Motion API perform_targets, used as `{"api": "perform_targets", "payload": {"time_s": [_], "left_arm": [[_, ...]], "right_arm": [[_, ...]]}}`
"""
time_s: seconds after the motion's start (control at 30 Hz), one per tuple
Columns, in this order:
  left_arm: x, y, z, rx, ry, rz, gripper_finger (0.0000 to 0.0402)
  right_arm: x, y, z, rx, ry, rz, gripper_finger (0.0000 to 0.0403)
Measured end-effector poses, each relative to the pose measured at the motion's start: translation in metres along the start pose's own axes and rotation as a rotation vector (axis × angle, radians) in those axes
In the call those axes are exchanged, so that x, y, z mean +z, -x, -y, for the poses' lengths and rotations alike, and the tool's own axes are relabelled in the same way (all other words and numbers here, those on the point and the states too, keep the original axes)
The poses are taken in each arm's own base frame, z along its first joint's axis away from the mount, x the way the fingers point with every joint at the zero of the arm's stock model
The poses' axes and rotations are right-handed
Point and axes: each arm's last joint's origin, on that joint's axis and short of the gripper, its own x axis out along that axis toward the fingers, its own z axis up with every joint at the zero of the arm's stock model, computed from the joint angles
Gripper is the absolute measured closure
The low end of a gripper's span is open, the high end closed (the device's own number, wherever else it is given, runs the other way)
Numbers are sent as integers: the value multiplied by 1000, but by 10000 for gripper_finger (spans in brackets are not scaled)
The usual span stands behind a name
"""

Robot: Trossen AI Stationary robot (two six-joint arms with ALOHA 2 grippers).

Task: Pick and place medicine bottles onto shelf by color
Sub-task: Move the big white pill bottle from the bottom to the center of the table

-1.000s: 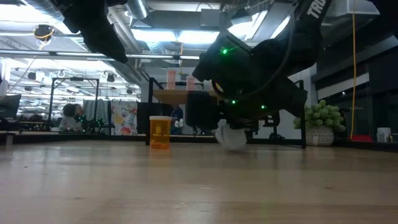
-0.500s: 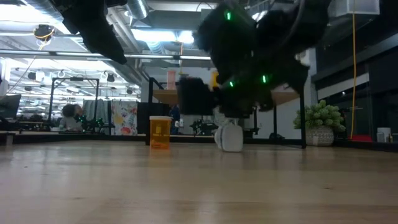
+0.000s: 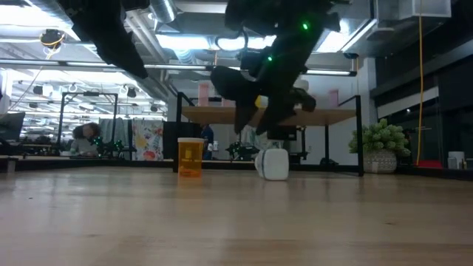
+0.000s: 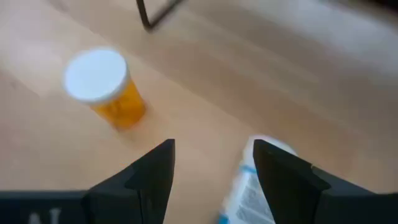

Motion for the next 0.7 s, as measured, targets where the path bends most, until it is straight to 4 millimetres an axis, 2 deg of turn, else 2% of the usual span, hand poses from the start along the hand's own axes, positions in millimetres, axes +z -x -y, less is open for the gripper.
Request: {"api": "perform_targets", "payload": {"time_s": [0.1, 0.23, 0.47, 0.7], "left_arm": [[0, 0, 0, 0, 0, 0, 237], [0, 0, 0, 0, 0, -1, 237], [-1, 0, 0, 3, -3, -6, 237], [-2, 0, -1, 10, -9, -20, 237]], "right_arm": [[12, 0, 5, -7, -6, -124, 186], [23, -4, 8, 31, -22, -188, 186], [24, -7, 16, -9, 7, -227, 186], [19, -9, 20, -70, -64, -260, 186]]}}
